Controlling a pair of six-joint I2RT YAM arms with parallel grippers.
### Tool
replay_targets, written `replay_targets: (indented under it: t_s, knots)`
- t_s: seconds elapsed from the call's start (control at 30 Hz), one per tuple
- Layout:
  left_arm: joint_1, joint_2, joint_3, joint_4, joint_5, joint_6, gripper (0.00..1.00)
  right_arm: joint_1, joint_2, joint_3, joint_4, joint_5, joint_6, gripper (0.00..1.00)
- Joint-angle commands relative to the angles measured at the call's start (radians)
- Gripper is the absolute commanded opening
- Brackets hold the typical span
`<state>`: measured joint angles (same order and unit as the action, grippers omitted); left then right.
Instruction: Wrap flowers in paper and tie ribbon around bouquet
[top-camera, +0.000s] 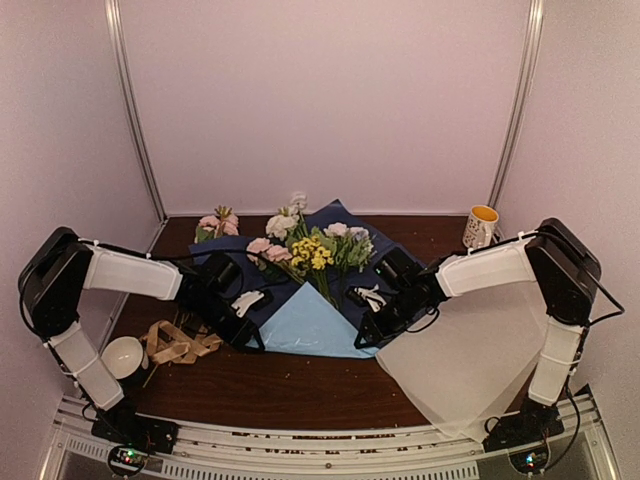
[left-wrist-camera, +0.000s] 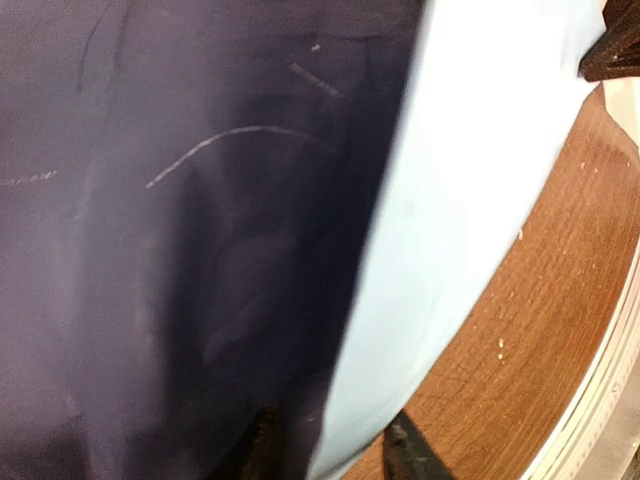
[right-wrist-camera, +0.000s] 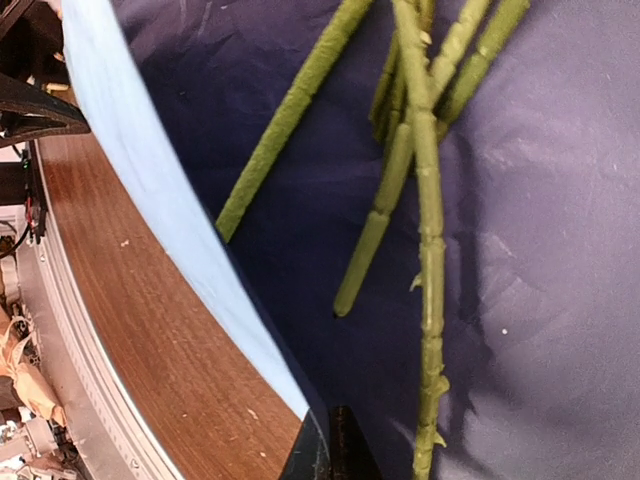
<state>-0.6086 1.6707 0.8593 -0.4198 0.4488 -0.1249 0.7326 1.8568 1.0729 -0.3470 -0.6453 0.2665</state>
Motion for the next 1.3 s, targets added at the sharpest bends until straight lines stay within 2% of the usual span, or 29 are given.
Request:
replay_targets:
  t_s: [0.0, 0.07, 0.2, 0.33, 0.47, 0.73, 0.93, 1.1, 1.27]
  knots:
    - [-0.001, 0.029, -0.011, 0.005, 0.003, -0.017, 0.31, -0.025, -0.009, -0.023, -0.016, 0.058, 0.018, 0.0]
    - [0.002, 0.045, -0.01, 0.003, 0.01, -0.017, 0.25, -0.031, -0.006, -0.027, -0.02, 0.063, 0.024, 0.0]
    - [0.008, 0.08, 0.007, 0.007, 0.048, -0.01, 0.18, -0.035, -0.004, -0.031, 0.002, 0.048, 0.045, 0.0]
    - [0.009, 0.104, 0.018, -0.015, 0.069, -0.007, 0.0, -0.036, -0.005, -0.028, -0.01, 0.076, 0.062, 0.0]
    - [0.009, 0.116, 0.029, -0.06, 0.068, -0.006, 0.0, -0.039, -0.008, -0.028, -0.035, 0.125, 0.067, 0.0]
    - [0.017, 0.153, 0.111, -0.249, -0.028, 0.006, 0.0, -0.041, -0.024, -0.042, -0.083, 0.226, 0.069, 0.0]
    - [0.017, 0.191, 0.132, -0.27, -0.046, 0.019, 0.0, -0.04, -0.027, -0.043, -0.077, 0.233, 0.072, 0.01]
    - [0.017, 0.184, 0.129, -0.264, -0.033, 0.031, 0.0, -0.039, -0.086, -0.008, -0.123, 0.24, 0.054, 0.18]
    - [0.018, 0.185, 0.123, -0.252, -0.018, 0.03, 0.0, -0.033, -0.19, 0.067, -0.267, 0.437, 0.038, 0.27]
